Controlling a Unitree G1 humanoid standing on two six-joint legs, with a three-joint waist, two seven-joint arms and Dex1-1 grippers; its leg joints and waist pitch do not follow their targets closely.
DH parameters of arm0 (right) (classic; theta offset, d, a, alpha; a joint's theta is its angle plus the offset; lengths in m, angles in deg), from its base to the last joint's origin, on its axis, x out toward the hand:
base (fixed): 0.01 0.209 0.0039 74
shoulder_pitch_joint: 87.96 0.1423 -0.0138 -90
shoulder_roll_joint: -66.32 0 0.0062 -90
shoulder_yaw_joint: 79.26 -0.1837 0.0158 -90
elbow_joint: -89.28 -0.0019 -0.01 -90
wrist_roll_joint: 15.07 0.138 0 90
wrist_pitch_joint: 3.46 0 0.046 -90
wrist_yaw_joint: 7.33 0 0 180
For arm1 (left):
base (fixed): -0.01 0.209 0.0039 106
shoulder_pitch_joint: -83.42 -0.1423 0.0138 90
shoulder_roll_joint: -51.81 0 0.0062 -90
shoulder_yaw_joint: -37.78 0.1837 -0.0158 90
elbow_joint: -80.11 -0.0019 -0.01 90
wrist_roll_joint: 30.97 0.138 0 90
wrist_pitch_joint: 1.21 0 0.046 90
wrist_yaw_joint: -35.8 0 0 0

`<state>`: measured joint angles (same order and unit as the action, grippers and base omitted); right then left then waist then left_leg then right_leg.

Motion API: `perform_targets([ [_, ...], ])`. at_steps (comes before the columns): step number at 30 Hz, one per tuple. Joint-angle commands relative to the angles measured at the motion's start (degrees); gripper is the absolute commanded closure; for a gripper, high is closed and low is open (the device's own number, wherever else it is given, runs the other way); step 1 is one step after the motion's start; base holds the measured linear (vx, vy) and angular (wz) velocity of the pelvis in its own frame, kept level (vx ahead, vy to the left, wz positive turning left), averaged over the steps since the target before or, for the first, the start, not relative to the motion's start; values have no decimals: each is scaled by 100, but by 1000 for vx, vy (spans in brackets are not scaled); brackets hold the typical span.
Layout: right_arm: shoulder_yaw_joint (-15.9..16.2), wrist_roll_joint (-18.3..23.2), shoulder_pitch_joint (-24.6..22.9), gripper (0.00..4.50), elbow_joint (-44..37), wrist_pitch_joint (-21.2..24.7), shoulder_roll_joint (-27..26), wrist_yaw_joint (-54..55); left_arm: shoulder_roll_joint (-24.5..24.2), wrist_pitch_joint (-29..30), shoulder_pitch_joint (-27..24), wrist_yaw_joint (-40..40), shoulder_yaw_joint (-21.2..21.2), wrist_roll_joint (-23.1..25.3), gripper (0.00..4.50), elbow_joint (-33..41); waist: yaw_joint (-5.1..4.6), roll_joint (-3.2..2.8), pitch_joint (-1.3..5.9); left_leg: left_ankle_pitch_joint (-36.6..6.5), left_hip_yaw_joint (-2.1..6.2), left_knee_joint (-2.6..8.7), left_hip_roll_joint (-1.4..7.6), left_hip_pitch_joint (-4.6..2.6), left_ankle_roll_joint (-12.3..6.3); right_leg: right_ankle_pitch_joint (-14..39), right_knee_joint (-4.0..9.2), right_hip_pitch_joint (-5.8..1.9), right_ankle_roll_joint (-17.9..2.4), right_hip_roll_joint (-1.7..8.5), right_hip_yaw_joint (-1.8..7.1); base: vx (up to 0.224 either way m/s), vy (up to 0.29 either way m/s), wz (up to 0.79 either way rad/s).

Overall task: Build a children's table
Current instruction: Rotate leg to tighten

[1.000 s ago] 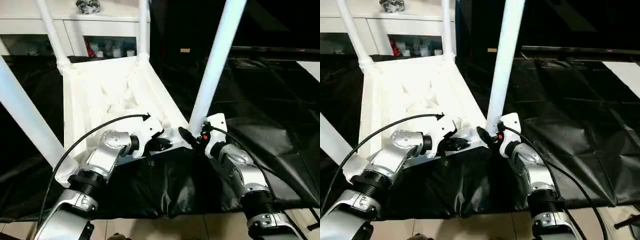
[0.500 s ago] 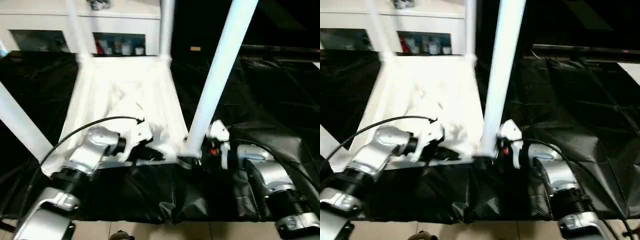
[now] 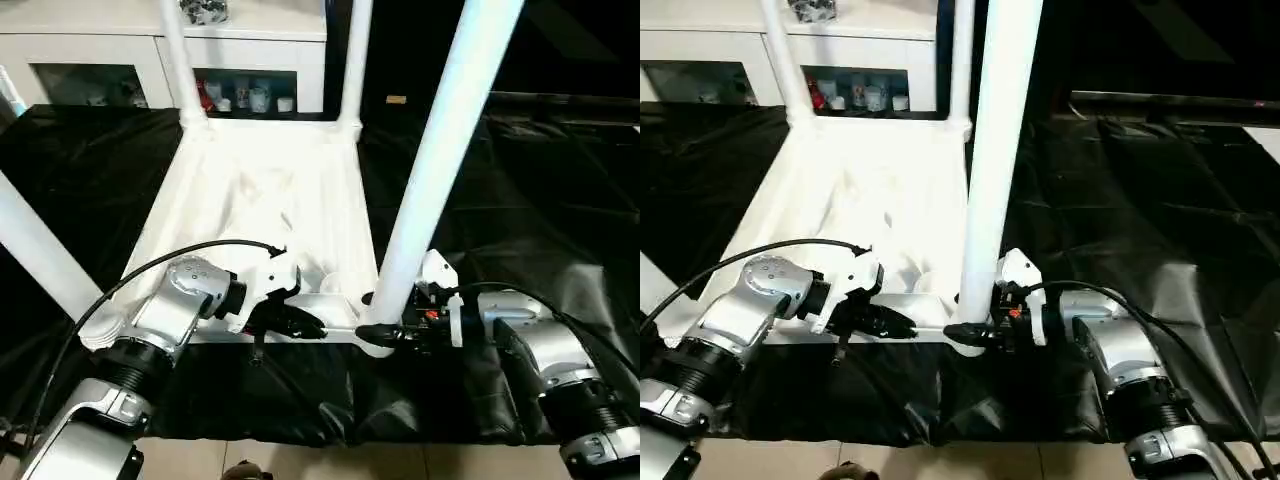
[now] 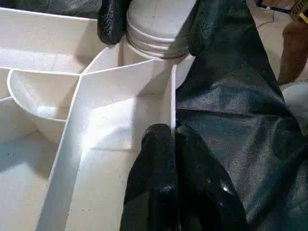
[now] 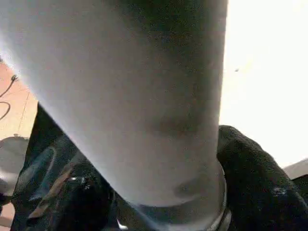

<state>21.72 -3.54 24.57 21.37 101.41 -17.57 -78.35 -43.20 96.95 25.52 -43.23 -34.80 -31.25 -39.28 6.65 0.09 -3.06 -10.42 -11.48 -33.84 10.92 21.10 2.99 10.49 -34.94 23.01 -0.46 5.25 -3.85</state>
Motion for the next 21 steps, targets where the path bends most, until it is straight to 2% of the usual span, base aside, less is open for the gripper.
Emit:
perform_targets([
  [1, 190, 82, -110, 181, -163, 18, -249, 82, 271, -29, 134, 471, 39, 22, 450, -67, -37, -17, 368, -1341, 111, 416, 272, -102, -114, 1021, 408, -255, -1425, 341, 264, 0, 0, 0],
  [2, 82, 2, -117, 184, -72, -49, -431, 502, 353, 1, 168, 785, -18, 88, 450, -139, -48, -11, 343, -1522, 113, 436, 276, -116, -54, 1328, 441, -228, -1364, 347, 270, 0, 0, 0],
  [3, 82, 2, -117, 185, -72, -49, -431, 502, 353, 1, 168, 785, -18, 88, 450, -139, -59, -10, 339, -1594, 123, 443, 271, -117, -19, 1485, 455, -231, -1325, 358, 270, 0, 0, 0],
  [5, -75, -148, -60, 187, 186, -137, -704, 1191, 491, 92, 241, 1214, -104, 159, 450, -214, -92, 42, 317, -1751, 141, 461, 264, -119, 38, 2000, 511, -221, -1152, 373, 266, 0, 0, 0],
  [6, -75, -148, -60, 188, 186, -137, -704, 1191, 491, 92, 241, 1214, -104, 159, 450, -214, -117, 17, 302, -1868, 159, 468, 253, -133, 92, 2381, 554, -199, -1036, 389, 265, 0, 0, 0],
  [9, -131, -190, -34, 188, 281, -147, -809, 1445, 541, 139, 263, 1334, -133, 169, 450, -217, -182, 31, 292, -2014, 187, 480, 242, -132, 120, 2818, 610, -189, -832, 389, 249, -19, -2, -1],
  [10, -322, -310, 88, 188, 618, -202, -1213, 2378, 817, 332, 347, 1901, -234, 231, 450, -188, -214, 40, 289, -2007, 187, 484, 259, -127, 136, 2883, 608, -168, -788, 397, 264, 0, 0, 0],
  [11, -409, -336, 143, 188, 733, -188, -1390, 2765, 964, 440, 384, 2148, -265, 259, 450, -162, -222, 23, 283, -2048, 193, 486, 252, -134, 162, 2930, 615, -149, -794, 394, 257, 0, 0, 0],
  [12, -478, -348, 178, 189, 799, -168, -1535, 3059, 1091, 537, 409, 2353, -287, 283, 450, -129, -260, 42, 285, -2090, 218, 489, 232, -122, 207, 3109, 628, -171, -729, 393, 222, 0, 0, 0],
  [14, -556, -384, 205, 189, 833, -138, -1689, 3430, 1242, 623, 443, 2604, -298, 333, 450, -118, -291, 46, 294, -2041, 229, 498, 226, -95, 183, 3084, 643, -191, -652, 394, 213, 0, 0, 0],
  [15, -563, -401, 195, 189, 807, -161, -1774, 3549, 1323, 669, 452, 2717, -289, 363, 450, -101, -310, 32, 295, -2053, 214, 496, 232, -115, 162, 2970, 651, -159, -671, 381, 229, 0, 0, 0],
  [16, -566, -406, 192, 189, 799, -168, -1800, 3586, 1348, 683, 455, 2752, -286, 372, 450, -96, -317, 29, 307, -2037, 216, 491, 228, -115, 146, 2879, 643, -168, -692, 380, 229, 0, 0, 0],
  [18, -566, -406, 192, 189, 799, -168, -1800, 3586, 1348, 683, 455, 2752, -286, 372, 450, -96, -325, 28, 321, -1912, 200, 500, 230, -84, 68, 2461, 615, -191, -800, 364, 238, 0, 0, 0],
  [21, -566, -406, 192, 189, 799, -168, -1800, 3586, 1348, 683, 455, 2752, -286, 372, 450, -96, -323, 23, 329, -1797, 177, 493, 235, -79, 4, 2034, 571, -200, -948, 352, 252, 0, 0, 0],
])
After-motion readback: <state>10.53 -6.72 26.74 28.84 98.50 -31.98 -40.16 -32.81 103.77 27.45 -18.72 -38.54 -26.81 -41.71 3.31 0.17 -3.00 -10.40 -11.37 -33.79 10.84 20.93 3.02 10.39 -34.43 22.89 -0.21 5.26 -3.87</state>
